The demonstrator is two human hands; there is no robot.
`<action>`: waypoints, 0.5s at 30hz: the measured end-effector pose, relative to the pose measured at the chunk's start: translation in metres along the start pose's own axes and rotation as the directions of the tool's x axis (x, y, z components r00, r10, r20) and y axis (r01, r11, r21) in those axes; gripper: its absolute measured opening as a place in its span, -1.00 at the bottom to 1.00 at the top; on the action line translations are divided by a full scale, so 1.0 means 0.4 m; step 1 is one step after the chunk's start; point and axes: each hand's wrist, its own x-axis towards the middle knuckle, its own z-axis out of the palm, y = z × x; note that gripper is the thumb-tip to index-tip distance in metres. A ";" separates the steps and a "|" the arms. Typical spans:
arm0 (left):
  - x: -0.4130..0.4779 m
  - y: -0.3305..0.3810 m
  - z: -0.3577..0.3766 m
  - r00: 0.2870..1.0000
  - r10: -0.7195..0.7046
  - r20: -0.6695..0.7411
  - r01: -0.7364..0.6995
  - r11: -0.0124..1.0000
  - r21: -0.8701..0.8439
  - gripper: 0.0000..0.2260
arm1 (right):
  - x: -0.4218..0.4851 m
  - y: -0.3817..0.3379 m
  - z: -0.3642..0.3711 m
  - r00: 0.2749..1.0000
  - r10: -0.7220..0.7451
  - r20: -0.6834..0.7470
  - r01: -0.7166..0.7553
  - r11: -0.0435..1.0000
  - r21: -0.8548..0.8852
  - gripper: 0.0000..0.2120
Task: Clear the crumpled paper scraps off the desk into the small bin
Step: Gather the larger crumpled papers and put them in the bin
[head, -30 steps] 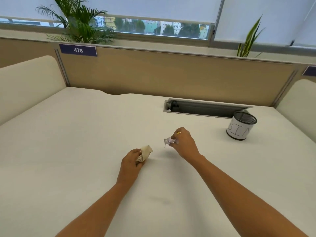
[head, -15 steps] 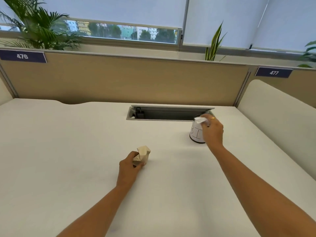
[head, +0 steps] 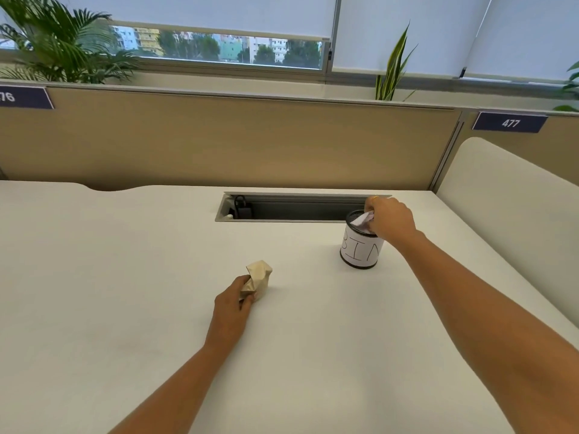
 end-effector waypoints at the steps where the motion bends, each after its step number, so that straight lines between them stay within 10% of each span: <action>1: 0.000 0.000 0.000 1.000 0.001 -0.002 -0.001 1.000 -0.002 -0.74 | 0.002 -0.005 -0.003 0.999 -0.031 0.014 0.031 0.998 -0.063 -0.72; 15: 0.003 -0.006 0.003 0.999 -0.031 -0.013 0.030 0.999 -0.040 -0.75 | 0.051 -0.011 -0.016 0.944 0.008 0.329 0.066 0.975 -0.214 -0.81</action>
